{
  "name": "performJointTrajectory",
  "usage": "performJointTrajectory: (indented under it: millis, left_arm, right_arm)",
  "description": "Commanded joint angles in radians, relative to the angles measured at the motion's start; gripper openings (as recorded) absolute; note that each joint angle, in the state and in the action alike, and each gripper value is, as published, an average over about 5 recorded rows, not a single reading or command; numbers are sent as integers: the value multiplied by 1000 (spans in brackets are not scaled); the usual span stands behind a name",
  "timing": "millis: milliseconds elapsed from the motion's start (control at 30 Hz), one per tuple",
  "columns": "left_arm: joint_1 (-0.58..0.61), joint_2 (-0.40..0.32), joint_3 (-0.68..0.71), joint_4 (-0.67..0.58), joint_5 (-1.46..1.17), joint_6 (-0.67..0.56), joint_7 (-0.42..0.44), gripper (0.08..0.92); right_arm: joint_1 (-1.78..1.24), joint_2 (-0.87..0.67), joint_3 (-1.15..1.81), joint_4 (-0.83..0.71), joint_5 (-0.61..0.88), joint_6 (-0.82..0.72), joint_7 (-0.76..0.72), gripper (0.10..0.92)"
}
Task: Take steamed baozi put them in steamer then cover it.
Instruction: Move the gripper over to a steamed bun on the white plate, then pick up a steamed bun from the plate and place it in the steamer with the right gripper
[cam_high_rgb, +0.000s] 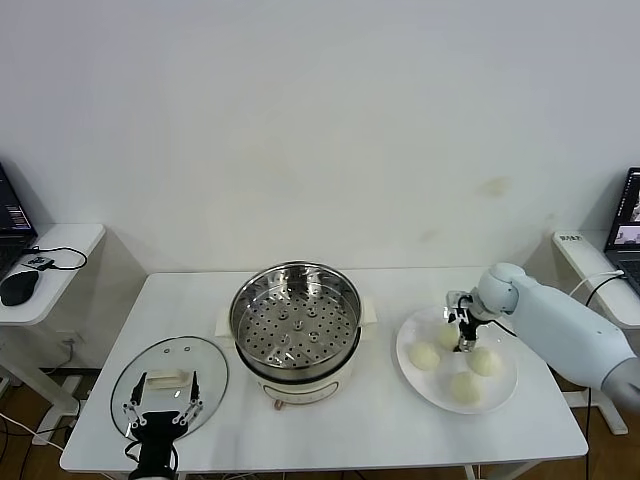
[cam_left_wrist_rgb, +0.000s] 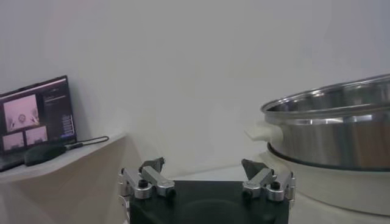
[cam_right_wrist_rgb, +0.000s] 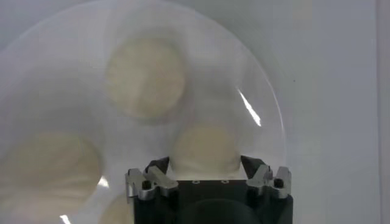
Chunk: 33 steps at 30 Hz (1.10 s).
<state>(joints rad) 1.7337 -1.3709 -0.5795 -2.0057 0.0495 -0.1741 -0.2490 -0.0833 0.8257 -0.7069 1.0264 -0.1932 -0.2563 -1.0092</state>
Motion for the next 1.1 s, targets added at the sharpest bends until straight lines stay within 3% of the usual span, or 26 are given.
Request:
performJointTrajectory:
  millis: [33,300,500,733,1100]
  left_arm:
    - [0,0,0,0,0,0,0,823]
    - [3,0,0,-7,0,-2,-1,823]
    - [6,5,-1,-13,-1,-1,1,823]
    - [5,18,6,-18,-29,2,10,823]
    - [21,41,-2,-48,-237,24,76,823]
  right_arm:
    - [-3,12,5,-14,-6,1,4,639]
    - [15,-5,-4,13,12,5,-25,553]
    - [113,-64,-59,92,78,4,-50,557]
    - [411,-119,-211,188,261,4,-80,560]
    - [739,69,-426,220,485,83,-38,565]
